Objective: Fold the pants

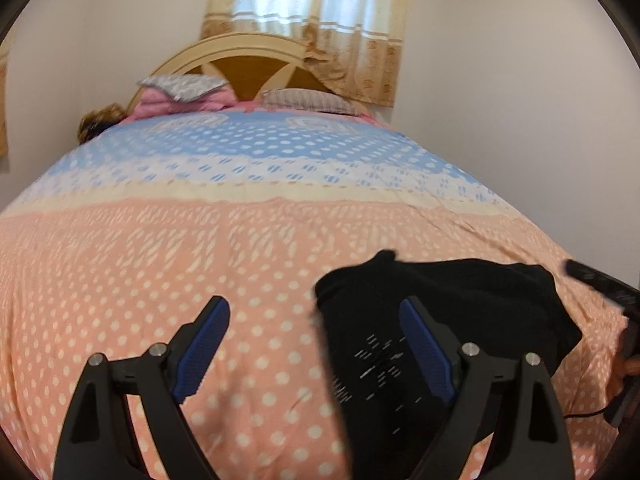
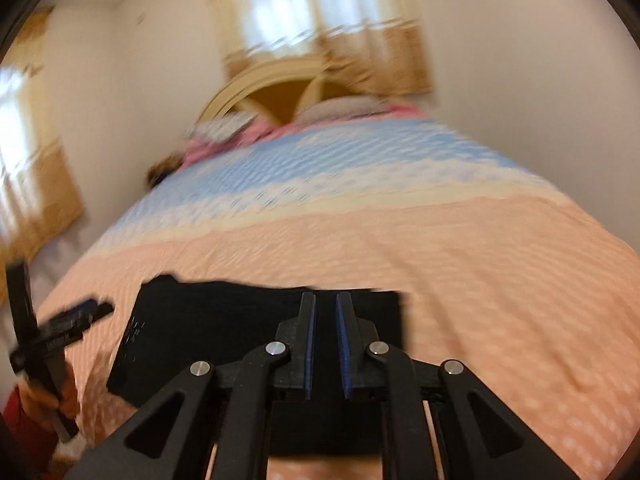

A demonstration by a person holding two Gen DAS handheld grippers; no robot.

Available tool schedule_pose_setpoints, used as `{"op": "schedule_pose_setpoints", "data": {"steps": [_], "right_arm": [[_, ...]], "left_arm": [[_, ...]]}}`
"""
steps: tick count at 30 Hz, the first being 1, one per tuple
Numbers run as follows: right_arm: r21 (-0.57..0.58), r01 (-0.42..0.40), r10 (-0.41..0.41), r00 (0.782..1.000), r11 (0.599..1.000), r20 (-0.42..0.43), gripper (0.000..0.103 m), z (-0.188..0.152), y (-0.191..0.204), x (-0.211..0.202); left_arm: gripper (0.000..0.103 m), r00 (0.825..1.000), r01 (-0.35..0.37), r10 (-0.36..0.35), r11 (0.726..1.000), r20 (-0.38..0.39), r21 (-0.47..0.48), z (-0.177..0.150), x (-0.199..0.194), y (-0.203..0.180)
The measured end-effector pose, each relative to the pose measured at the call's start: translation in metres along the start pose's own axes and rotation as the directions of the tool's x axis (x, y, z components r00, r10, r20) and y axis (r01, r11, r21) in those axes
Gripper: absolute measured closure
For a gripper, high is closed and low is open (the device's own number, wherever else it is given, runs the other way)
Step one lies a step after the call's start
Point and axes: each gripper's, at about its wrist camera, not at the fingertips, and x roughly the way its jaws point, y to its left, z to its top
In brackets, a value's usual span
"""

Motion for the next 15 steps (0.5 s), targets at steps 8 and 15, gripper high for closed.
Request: {"op": "schedule_pose_setpoints", "data": {"steps": [8, 15], "right_arm": [[0.080, 0.036, -0.024, 0.990, 0.996, -0.140, 0.103, -0.012, -0.022, 0.090], [0.281, -0.113, 0.139, 0.987, 0.953, -0.077, 0.103, -0.009, -0.048, 0.095]], "left_arm": [[0.012, 0.975, -0.106, 0.114, 0.993, -0.190, 0.054, -0.009, 0.072, -0.017], [0.006, 0.977, -0.105, 0.101, 0.994, -0.186, -0.011, -0.007, 0.057, -0.001]]}}
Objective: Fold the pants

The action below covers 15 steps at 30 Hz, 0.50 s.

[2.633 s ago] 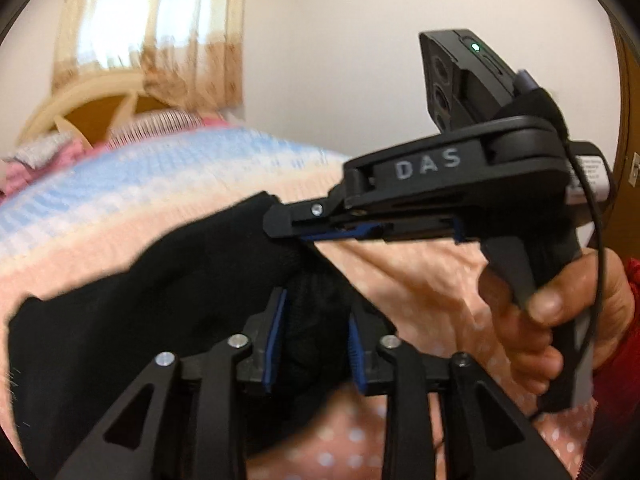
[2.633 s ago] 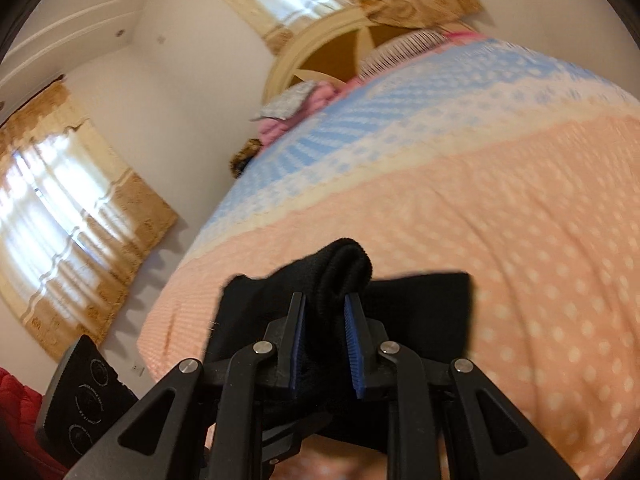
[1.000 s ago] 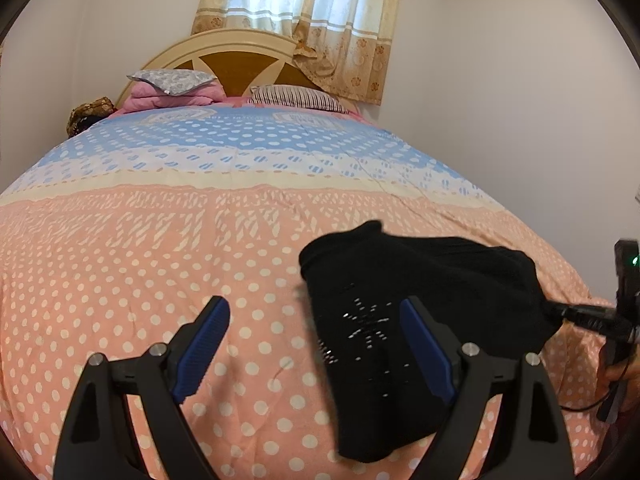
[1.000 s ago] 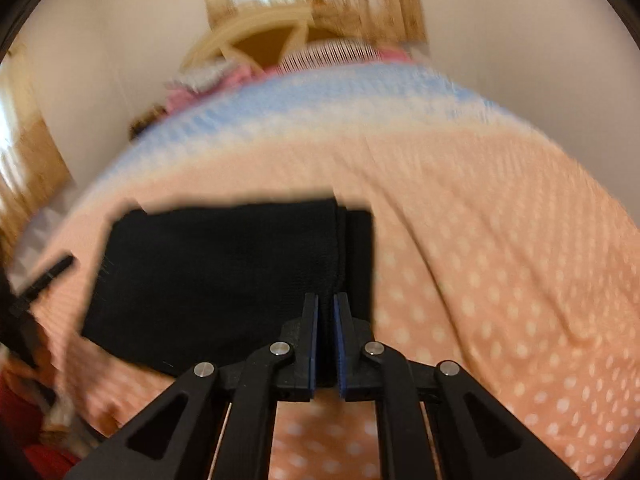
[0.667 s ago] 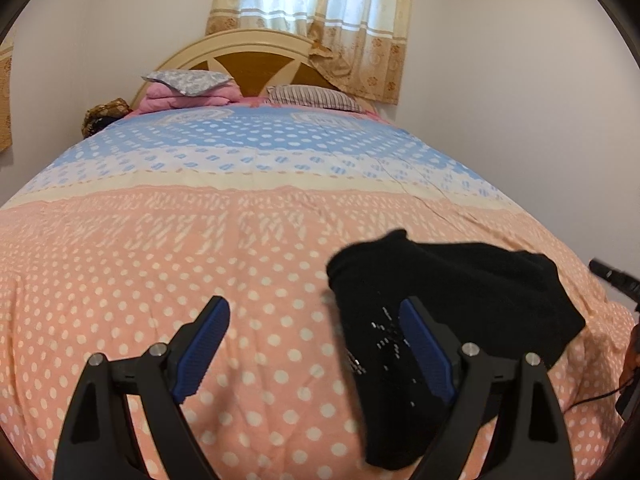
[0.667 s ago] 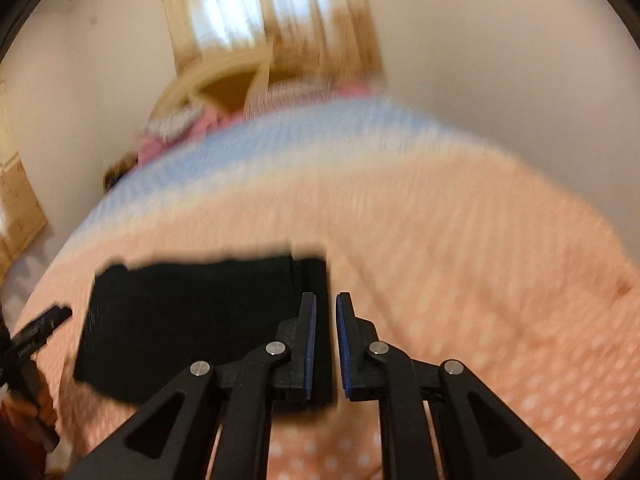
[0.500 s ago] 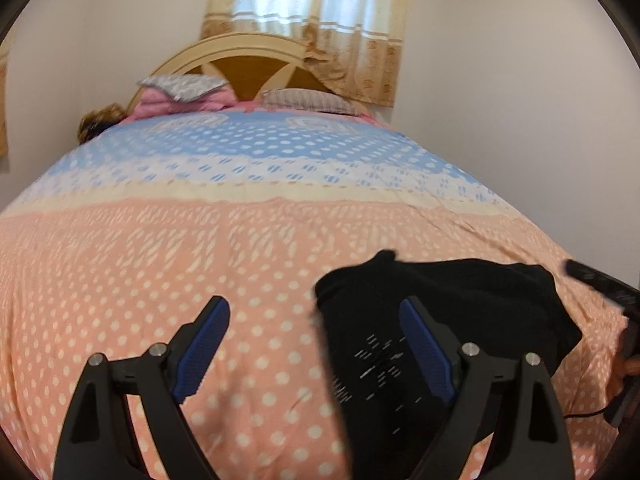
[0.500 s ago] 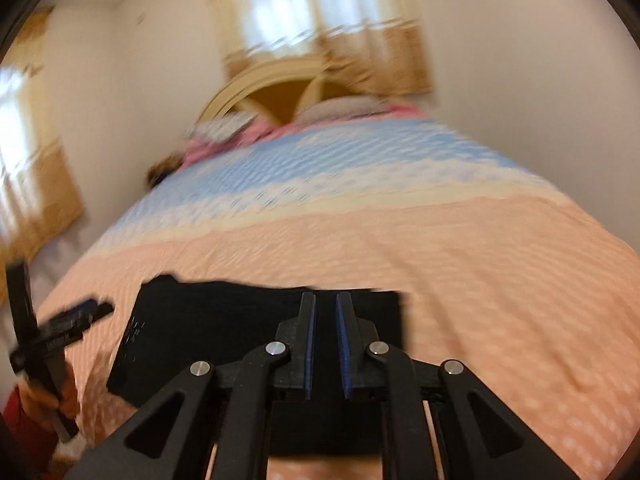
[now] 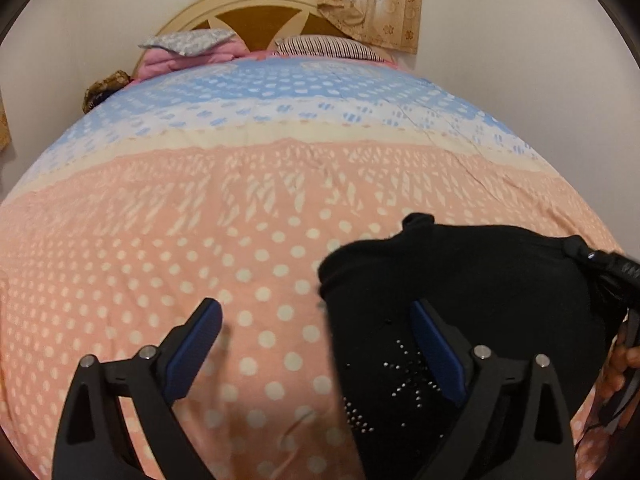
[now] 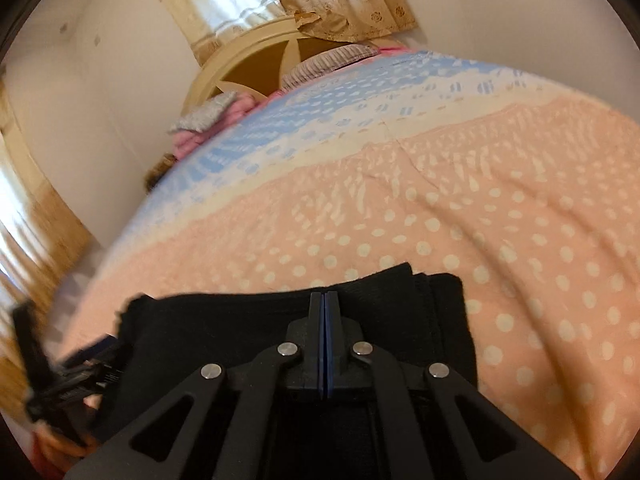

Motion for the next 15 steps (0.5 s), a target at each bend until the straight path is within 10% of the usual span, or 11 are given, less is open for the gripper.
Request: {"op": "schedule_pose_setpoints", "data": {"steps": [2, 5, 15], "right_arm": [[0.112, -0.085, 0.077, 0.994, 0.990, 0.073, 0.101, 0.004, -0.010, -0.023], [0.137, 0.012, -0.035, 0.986, 0.990, 0.165, 0.100, 0.005, -0.016, -0.065], [-0.116, 0.126, -0.134, 0.989, 0.985, -0.064, 0.099, -0.056, 0.020, -0.079]], "left_arm": [[0.006, 0.999, -0.009, 0.008, 1.000, 0.037, 0.013, 0.002, -0.014, -0.002], [0.006, 0.995, -0.018, 0.013, 0.999, 0.102, 0.048, 0.009, -0.032, -0.011], [0.006, 0.999, 0.037, -0.039, 0.986, 0.012, 0.161, -0.018, -0.009, -0.062]]}}
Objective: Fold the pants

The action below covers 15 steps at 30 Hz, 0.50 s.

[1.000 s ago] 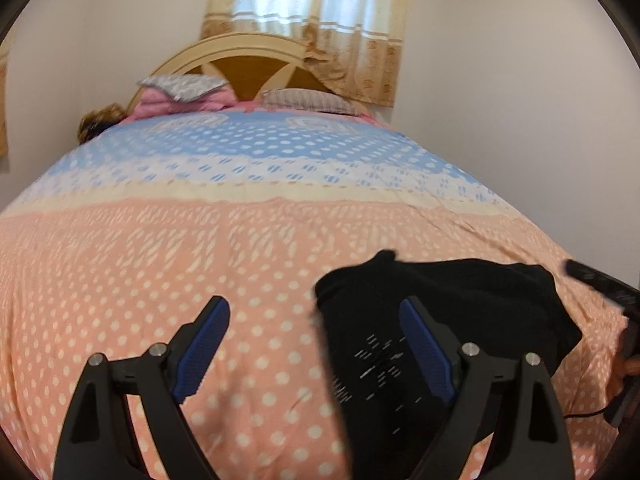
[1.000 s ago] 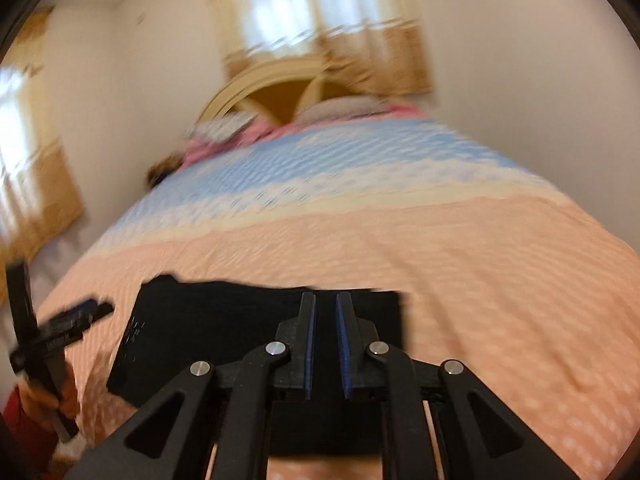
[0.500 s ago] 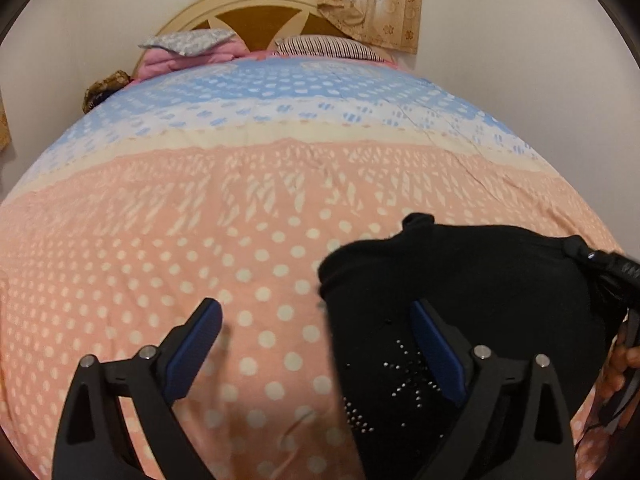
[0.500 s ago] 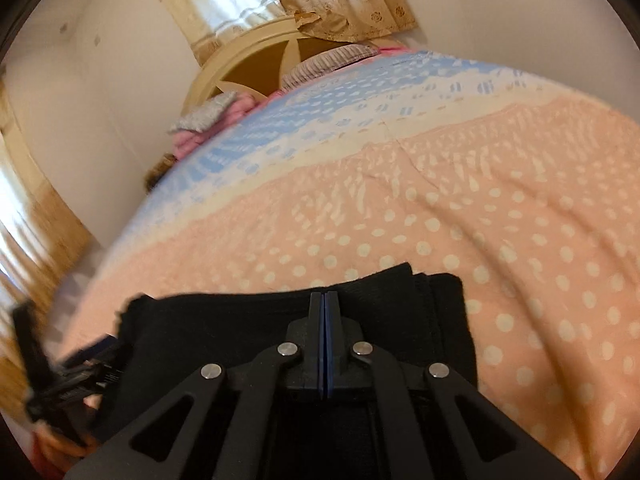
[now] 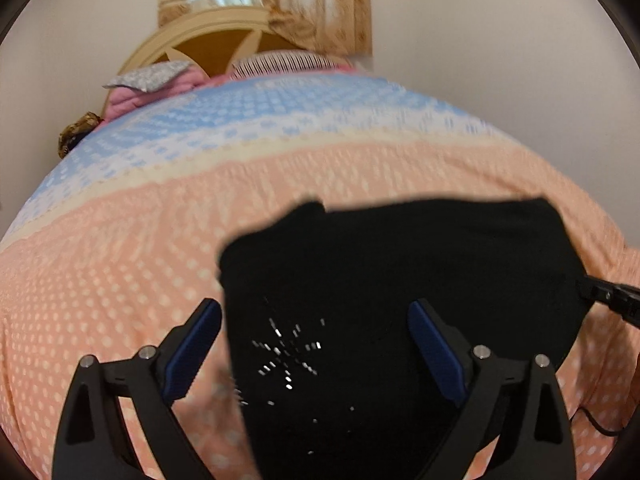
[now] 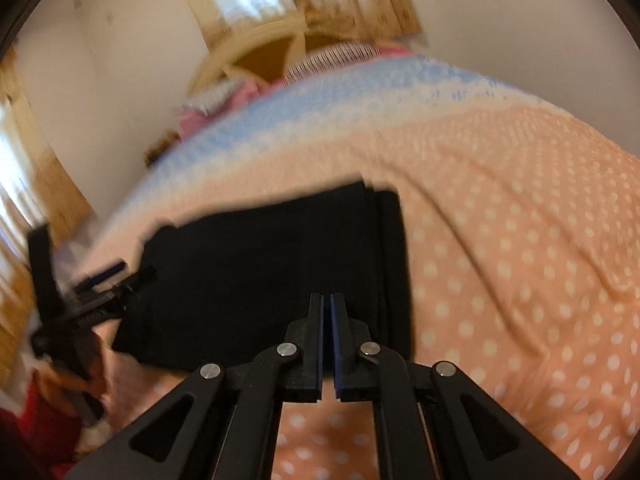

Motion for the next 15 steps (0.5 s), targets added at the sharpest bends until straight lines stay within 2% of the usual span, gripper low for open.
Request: {"op": "schedule_pose_setpoints", "data": {"steps": [2, 4, 9, 15], "right_arm": [[0.044, -0.009, 0.009, 1.000, 0.999, 0.009, 0.100, -0.005, -0.007, 0.005], [0.111, -0.029, 0.027, 1.000, 0.993, 0.015, 0.099, -0.004, -0.014, 0.005], [0.096, -0.028, 0.023, 0.998, 0.995, 0.051, 0.099, -0.005, -0.013, 0.002], [0.274, -0.139, 0.117, 0.989, 0.952, 0.094, 0.099, -0.012, -0.030, -0.005]], "left_arm": [[0.006, 1.000, -0.016, 0.016, 1.000, -0.015, 0.009, -0.003, 0.003, 0.001], [0.006, 1.000, 0.000, 0.000, 1.000, -0.016, -0.016, -0.001, -0.001, 0.005], [0.006, 1.000, -0.013, 0.012, 0.999, -0.022, -0.040, 0.000, -0.010, 0.012], [0.006, 0.999, -0.017, 0.015, 0.999, -0.031, -0.044, -0.003, -0.014, 0.016]]}}
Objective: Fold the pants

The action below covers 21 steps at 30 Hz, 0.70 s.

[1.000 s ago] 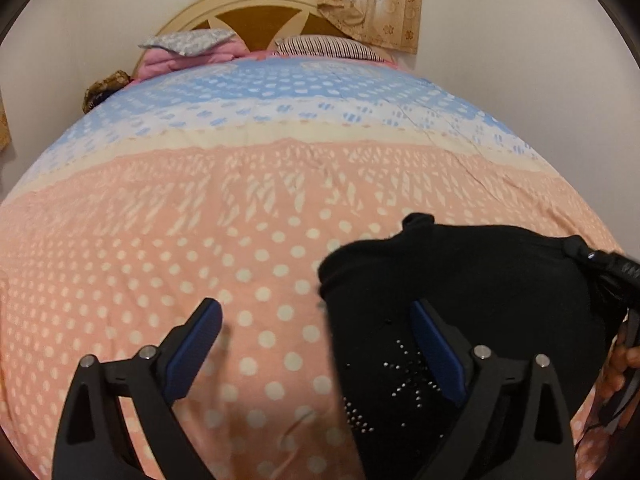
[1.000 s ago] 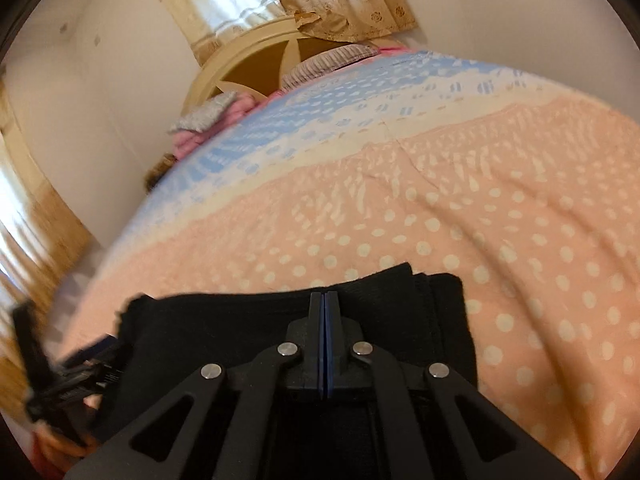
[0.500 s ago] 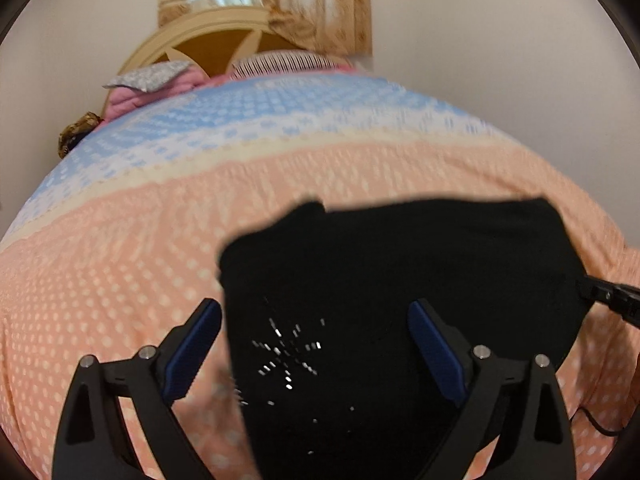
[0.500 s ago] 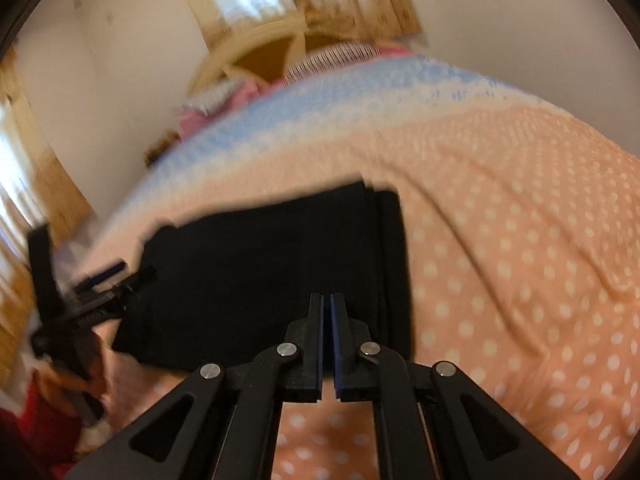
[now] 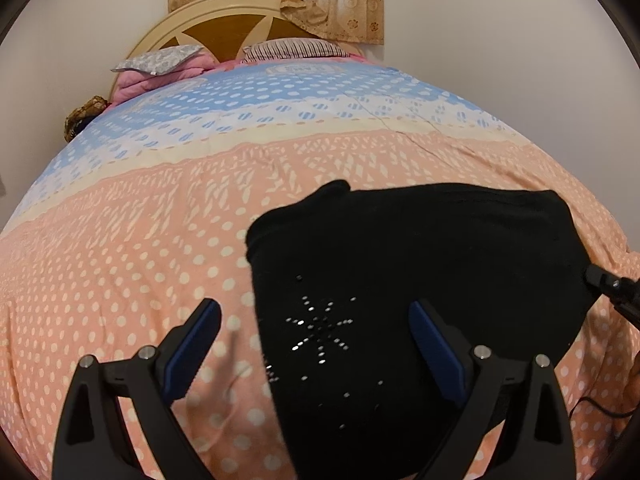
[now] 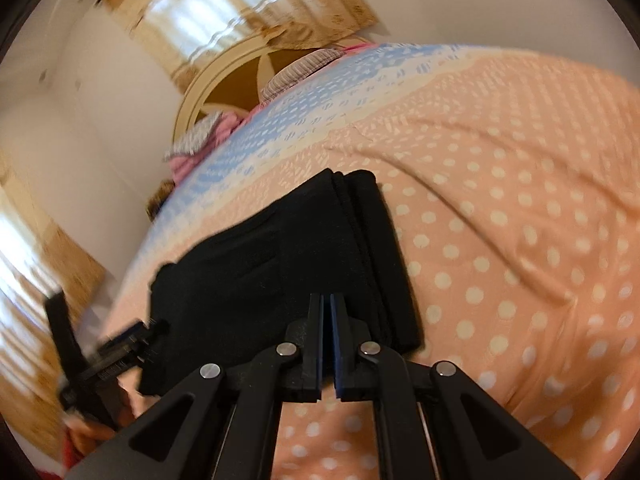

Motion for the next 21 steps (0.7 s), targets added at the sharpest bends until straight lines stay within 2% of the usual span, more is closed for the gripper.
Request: {"op": "schedule_pose_setpoints", "data": {"steps": [2, 4, 6, 7, 8, 11, 15, 21], "right_arm": [[0.060, -0.089, 0.090, 0.996, 0.994, 0.000, 0.097, 0.000, -0.003, -0.004], [0.071, -0.106, 0.106, 0.994, 0.992, 0.012, 0.092, 0.000, -0.002, -0.009], [0.036, -0.080, 0.079, 0.996, 0.996, 0.043, 0.071, 0.002, 0.004, -0.017], [0.028, -0.073, 0.071, 0.996, 0.997, 0.059, 0.048, 0.003, 0.006, -0.020], [0.026, -0.069, 0.066, 0.994, 0.997, 0.083, 0.033, 0.004, 0.007, -0.022], [0.014, -0.047, 0.045, 0.990, 0.999, 0.133, 0.032, 0.014, 0.009, -0.030], [0.001, 0.041, -0.041, 0.993, 0.999, 0.108, 0.032, 0.023, 0.002, -0.025], [0.044, 0.071, -0.075, 0.993, 0.996, 0.090, 0.032, 0.023, -0.013, -0.018]], "left_arm": [[0.005, 1.000, -0.001, 0.001, 1.000, 0.002, -0.002, -0.001, -0.002, 0.003], [0.003, 1.000, 0.000, 0.000, 1.000, 0.009, -0.012, -0.001, -0.005, 0.007], [0.003, 1.000, -0.001, 0.001, 1.000, 0.013, -0.019, 0.000, -0.006, 0.011], [0.003, 1.000, -0.002, 0.002, 1.000, 0.014, -0.022, 0.001, -0.007, 0.013], [0.003, 1.000, -0.003, 0.003, 1.000, 0.015, -0.026, 0.001, -0.008, 0.015], [0.002, 1.000, 0.000, 0.000, 0.999, 0.013, -0.037, 0.001, -0.008, 0.018], [0.002, 1.000, 0.007, -0.007, 0.999, 0.005, -0.042, 0.001, -0.007, 0.019], [0.002, 1.000, 0.007, -0.007, 1.000, -0.004, -0.025, 0.002, -0.004, 0.013]]}}
